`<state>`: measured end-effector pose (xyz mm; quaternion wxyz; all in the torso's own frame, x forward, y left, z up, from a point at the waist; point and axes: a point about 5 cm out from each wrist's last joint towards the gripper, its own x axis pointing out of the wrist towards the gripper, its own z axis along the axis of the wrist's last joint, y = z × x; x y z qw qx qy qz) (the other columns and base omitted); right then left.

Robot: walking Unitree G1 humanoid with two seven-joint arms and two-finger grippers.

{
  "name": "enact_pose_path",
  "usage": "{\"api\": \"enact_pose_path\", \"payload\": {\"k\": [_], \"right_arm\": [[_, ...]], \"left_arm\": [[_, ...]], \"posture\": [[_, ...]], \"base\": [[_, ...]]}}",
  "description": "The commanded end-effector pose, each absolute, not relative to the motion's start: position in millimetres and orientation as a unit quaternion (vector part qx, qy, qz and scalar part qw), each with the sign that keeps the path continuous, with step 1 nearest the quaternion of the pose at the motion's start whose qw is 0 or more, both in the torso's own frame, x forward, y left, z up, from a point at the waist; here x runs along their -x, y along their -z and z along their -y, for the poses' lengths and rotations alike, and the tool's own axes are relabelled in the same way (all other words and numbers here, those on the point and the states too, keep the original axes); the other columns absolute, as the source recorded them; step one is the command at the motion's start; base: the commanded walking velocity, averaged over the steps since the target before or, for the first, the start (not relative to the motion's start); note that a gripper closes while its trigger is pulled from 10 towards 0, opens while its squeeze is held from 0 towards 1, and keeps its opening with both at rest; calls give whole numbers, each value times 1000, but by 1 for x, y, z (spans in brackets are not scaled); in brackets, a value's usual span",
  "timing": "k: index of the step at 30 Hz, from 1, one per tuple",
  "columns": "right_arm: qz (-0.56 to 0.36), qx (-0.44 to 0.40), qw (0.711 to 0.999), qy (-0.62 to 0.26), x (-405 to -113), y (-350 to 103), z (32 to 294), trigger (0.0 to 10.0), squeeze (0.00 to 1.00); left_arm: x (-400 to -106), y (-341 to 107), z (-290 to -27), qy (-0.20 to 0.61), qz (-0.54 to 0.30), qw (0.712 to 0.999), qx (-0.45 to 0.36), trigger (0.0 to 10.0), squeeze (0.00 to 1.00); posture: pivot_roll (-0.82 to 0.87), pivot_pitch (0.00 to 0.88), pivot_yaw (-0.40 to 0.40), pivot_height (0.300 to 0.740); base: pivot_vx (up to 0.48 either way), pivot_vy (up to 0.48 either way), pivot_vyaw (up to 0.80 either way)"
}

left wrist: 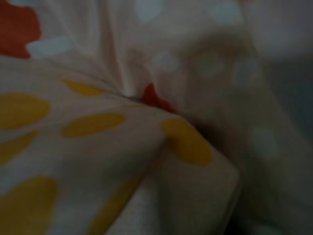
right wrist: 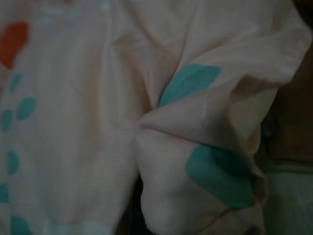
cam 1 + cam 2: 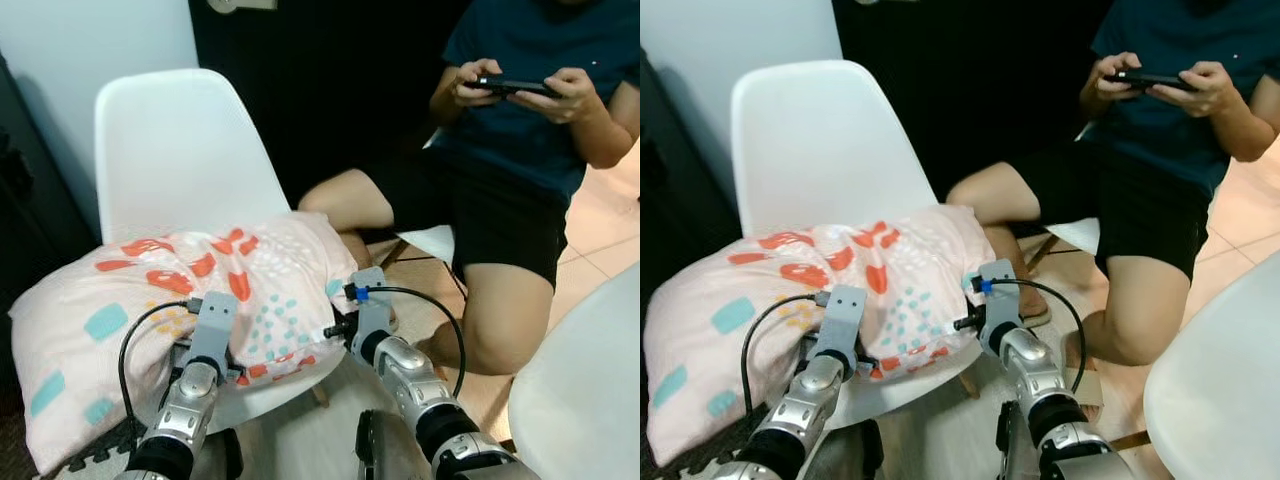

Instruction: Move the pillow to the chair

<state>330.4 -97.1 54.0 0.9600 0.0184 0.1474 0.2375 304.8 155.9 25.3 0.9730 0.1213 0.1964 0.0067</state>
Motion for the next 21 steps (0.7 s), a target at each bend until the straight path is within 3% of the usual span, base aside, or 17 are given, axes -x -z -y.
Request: {"api": "enact_pose_path", "payload": {"k": [1, 3, 4, 8, 9, 21], "right_arm": [[-160, -15, 955, -250, -328, -50, 95, 10000, 0], [-162, -16, 954, -252, -328, -50, 94, 10000, 0], [-162, -20, 953, -256, -328, -50, 94, 10000, 0], [-157, -43, 950, -268, -327, -52, 92, 10000, 39], [-156, -57, 949, -266, -327, -52, 92, 10000, 1000], [-142, -82, 947, -278, -327, -57, 94, 10000, 1000]], "left_arm": [[-302, -19, -154, -3, -217, 969, -116, 10000, 0], [-301, -18, -154, 1, -221, 969, -109, 10000, 0], [-300, -18, -153, 2, -221, 970, -98, 10000, 1000], [-300, -20, -151, 11, -216, 973, -76, 10000, 1000], [-300, -21, -150, 18, -214, 973, -79, 10000, 1000], [-289, -36, -149, 47, -198, 972, -116, 10000, 1000]], "posture": [[-59, 124, -89, 558], [-59, 125, -90, 558], [-59, 125, -90, 558], [-59, 124, -90, 558], [-57, 123, -90, 558], [-51, 118, -82, 558]], "base": [[0, 0, 0], [0, 0, 0], [0, 0, 0], [0, 0, 0], [0, 0, 0], [0, 0, 0]]}}
